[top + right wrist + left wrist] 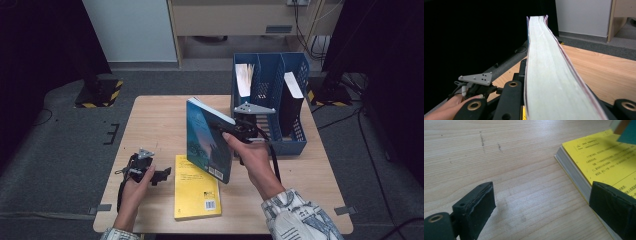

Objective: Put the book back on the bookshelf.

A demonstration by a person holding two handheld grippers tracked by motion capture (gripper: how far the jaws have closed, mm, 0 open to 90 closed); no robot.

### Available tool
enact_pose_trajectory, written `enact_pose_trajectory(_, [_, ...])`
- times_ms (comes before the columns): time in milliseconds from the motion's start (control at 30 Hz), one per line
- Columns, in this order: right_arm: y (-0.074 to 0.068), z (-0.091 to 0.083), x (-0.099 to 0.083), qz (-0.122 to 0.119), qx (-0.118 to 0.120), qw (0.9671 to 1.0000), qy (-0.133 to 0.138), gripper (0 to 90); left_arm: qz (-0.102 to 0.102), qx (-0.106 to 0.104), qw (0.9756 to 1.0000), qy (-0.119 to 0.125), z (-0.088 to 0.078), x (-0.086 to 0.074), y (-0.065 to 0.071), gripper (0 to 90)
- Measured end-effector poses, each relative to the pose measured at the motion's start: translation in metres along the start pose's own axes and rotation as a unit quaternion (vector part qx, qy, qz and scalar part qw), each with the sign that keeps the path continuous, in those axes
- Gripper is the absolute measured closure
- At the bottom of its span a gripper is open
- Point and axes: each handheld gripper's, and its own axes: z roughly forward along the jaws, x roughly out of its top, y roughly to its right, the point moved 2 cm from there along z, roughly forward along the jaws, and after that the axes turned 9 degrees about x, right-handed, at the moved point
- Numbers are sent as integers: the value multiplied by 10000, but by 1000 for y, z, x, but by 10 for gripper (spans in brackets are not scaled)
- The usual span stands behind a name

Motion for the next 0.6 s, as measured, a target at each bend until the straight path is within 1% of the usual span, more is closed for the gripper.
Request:
enact_pose_trajectory(167, [1, -9, -1, -7, -14, 10000, 28, 738, -19, 113, 9998, -138, 2, -3, -3, 59])
enact_pose_trajectory(233, [1, -12, -3, -2, -28, 10000, 37, 738, -74, 151, 9997, -169, 4, -3, -2, 62])
enact_pose_trajectory(267, [1, -14, -3, 0, -38, 10000, 51, 738, -54, 156, 9996, -207, 4, -4, -3, 65])
enact_pose_trajectory(333, [2, -19, -5, 9, -50, 10000, 50, 738, -128, 134, 9995, -236, 5, -5, -2, 65])
enact_pose_trajectory(600, [5, -34, -7, -13, -137, 9999, 59, 738, -173, 170, 9992, -318, 7, -7, -3, 65])
